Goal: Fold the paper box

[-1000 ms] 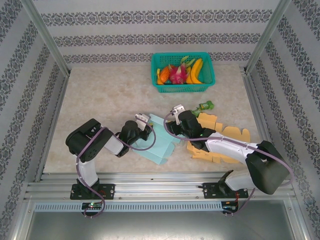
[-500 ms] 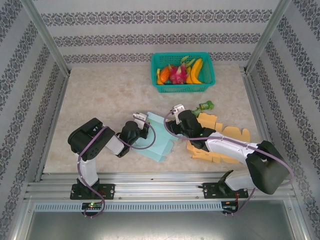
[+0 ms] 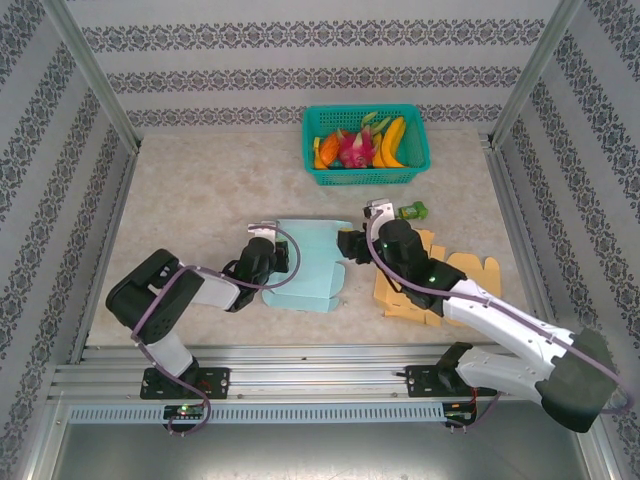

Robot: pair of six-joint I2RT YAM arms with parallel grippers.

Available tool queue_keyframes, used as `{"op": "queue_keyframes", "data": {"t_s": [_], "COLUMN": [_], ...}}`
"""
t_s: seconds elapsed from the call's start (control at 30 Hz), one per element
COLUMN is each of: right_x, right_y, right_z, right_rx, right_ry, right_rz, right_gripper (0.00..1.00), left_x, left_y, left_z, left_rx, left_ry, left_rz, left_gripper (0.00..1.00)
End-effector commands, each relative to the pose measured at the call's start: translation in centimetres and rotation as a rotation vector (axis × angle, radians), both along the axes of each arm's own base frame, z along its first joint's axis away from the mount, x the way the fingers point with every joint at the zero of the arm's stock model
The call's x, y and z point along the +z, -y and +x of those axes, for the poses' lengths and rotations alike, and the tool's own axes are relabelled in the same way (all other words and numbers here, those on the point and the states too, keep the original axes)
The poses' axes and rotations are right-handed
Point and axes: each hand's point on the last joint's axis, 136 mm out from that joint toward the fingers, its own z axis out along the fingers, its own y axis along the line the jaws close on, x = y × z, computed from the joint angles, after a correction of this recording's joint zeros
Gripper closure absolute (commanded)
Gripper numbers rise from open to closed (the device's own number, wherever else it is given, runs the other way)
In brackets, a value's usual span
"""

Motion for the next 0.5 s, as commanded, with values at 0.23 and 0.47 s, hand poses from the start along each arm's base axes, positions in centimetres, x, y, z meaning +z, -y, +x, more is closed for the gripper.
{"op": "queue_keyframes", "data": {"t_s": [0.23,0.47], "right_x": [1.8,0.2], "right_y": [-4.1,-6.2], "right_z": [2.8,4.7], "right_rx": [-0.02,-0.017], "right_ry": [-0.029,-0.073], "right_rz": [0.152,0.159], "right_gripper": [0.33,0.33], "left_x": [1.1,1.6], "left_y": [-0.6,-0.9], "left_z": [-0.4,-0.6], "left_rx": [0.103,0.128], "left_ry": [0.01,0.047], "left_rz": [-0.033,-0.032], "left_gripper": [1.0,1.0]}}
